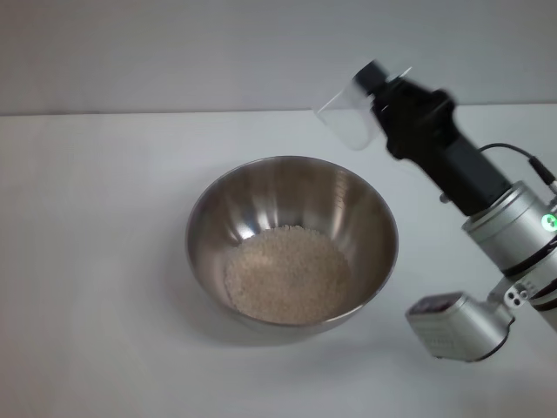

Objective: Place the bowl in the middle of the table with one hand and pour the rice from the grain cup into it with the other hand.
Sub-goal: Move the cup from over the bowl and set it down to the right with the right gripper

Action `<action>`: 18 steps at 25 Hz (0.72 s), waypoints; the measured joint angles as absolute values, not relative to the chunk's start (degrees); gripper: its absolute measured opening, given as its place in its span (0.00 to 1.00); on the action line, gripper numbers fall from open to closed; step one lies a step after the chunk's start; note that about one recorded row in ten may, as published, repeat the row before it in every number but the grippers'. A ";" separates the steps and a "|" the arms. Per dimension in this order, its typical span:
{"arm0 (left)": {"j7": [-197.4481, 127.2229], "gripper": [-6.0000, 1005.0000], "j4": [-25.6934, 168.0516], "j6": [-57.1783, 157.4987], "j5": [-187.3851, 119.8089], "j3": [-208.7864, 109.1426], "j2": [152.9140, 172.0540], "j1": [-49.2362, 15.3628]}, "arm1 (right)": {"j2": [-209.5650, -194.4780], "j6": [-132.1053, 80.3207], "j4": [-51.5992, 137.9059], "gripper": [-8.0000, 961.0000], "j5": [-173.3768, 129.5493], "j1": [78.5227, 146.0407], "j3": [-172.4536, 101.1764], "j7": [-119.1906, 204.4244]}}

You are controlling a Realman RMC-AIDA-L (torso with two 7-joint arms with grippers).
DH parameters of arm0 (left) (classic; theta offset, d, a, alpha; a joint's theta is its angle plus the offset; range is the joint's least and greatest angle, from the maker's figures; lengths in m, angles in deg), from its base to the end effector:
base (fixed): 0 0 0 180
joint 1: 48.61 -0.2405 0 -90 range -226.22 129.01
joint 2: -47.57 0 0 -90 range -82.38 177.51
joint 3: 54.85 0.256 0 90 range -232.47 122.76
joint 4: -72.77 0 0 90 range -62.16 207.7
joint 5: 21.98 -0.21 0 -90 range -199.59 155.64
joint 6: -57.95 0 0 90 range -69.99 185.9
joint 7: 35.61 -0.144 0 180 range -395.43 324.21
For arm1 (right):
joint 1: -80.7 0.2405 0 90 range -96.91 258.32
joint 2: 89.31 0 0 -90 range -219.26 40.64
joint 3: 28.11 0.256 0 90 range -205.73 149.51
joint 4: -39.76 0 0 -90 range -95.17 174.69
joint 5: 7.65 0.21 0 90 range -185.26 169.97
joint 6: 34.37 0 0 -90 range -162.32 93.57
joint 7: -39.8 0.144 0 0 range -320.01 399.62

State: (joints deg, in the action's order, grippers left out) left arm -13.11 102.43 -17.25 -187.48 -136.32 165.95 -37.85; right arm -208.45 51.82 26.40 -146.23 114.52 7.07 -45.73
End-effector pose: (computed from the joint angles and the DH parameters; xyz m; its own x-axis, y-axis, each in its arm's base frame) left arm -0.3034 0.3038 0.0477 0.4582 -0.3511 0.8166 0.8204 -0.1864 -0.5405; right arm 0.2003 0.3356 -0.0393 0.4098 0.5715 0.7110 0.5738 0.4445 -0.6879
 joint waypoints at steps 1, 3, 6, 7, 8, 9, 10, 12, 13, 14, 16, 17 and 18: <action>-13.11 0.44 102.44 -17.32 -187.47 -136.32 165.93 -37.85 | -208.55 51.83 24.16 0.02 -146.23 113.04 9.04 -43.46; -13.21 0.44 102.49 -17.69 -187.47 -136.32 165.90 -37.84 | -208.77 51.85 17.67 0.02 -146.19 108.63 12.98 -38.06; -13.45 0.44 102.50 -18.09 -187.48 -136.32 165.89 -37.80 | -208.95 52.11 10.20 0.02 -145.31 103.36 16.28 -31.31; -13.45 0.44 102.50 -18.09 -187.48 -136.32 165.89 -37.80 | -208.95 52.11 10.20 0.02 -145.31 103.36 16.28 -31.31; -13.45 0.44 102.50 -18.09 -187.48 -136.32 165.89 -37.80 | -209.04 53.10 6.49 0.02 -142.38 100.60 16.69 -26.69; -13.45 0.44 102.50 -18.09 -187.48 -136.32 165.89 -37.80 | -209.04 53.10 6.49 0.02 -142.38 100.60 16.69 -26.69; -13.45 0.44 102.50 -18.09 -187.48 -136.32 165.89 -37.80 | -209.04 53.86 5.24 0.02 -139.96 99.64 16.13 -25.01; -13.56 0.44 102.38 -18.12 -187.48 -136.32 165.85 -37.70 | -209.08 55.28 3.10 0.02 -134.84 98.10 14.57 -22.17; -13.66 0.44 102.42 -18.48 -187.48 -136.32 165.67 -37.76 | -209.13 56.97 1.25 0.02 -128.06 97.01 12.00 -19.02; -13.66 0.44 102.42 -18.48 -187.48 -136.32 165.67 -37.76 | -209.13 56.97 1.25 0.02 -128.06 97.01 12.00 -19.02; -13.71 0.44 102.32 -18.99 -187.48 -136.34 165.61 -37.76 | -209.17 58.63 -0.58 0.02 -120.24 96.45 9.26 -15.93; -13.71 0.44 102.32 -18.99 -187.48 -136.34 165.61 -37.76 | -209.17 59.18 -1.51 0.02 -116.36 96.33 7.82 -14.57; -13.72 0.44 102.08 -19.43 -187.48 -136.35 165.60 -37.76 | -209.11 59.58 -2.50 0.02 -109.76 96.20 5.77 -11.51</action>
